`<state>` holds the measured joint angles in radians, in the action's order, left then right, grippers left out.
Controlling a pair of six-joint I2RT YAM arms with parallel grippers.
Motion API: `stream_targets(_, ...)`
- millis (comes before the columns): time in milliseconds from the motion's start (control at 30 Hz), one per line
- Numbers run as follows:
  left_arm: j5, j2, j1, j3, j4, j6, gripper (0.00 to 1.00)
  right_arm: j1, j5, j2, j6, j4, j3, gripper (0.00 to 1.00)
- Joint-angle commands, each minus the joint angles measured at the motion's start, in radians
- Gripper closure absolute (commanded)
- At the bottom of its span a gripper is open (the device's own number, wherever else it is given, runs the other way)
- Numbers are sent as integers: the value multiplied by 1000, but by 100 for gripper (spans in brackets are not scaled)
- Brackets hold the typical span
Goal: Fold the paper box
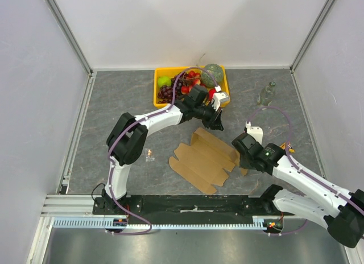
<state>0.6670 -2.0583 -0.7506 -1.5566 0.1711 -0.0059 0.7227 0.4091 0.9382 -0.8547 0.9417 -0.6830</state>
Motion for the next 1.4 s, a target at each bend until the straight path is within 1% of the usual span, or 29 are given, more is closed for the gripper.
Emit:
stream_targets(0,37,-39,-3,-43,53,79,76,-2,8,8,-27,-83,16,65)
stream_targets(233,51,-91,-3,-85,117,101,80,0,-26,25,-35,-164,48,84)
stream_targets(433,-6,-69,10,-62,165,112,81,0,69,13,8,-263,76,94)
stream_targets(667,-66,12,46,48,111,34,85,-2,183,122,135,-414,37,99)
stream_targets(767,-108,64,56,108,73,-12,85,-3,218,186,193,-467,-1,99)
stream_targets(867,-162,101,65,162,51,-52,85,-15,212,253,259,-512,-38,99)
stream_targets(933,-188,130,69,202,36,-77,85,-34,195,287,311,-546,-58,99)
stream_targets(1133,-259,202,71,314,4,-126,85,-120,65,369,453,-658,-99,99)
stream_targets(1300,-427,276,83,368,18,-154,84,-149,-10,392,496,-672,-125,92)
stream_targets(1333,-455,291,91,380,18,-160,84,-155,-24,393,499,-670,-127,89)
stream_targets(1367,-477,315,100,391,16,-164,82,-160,-47,390,499,-670,-125,83)
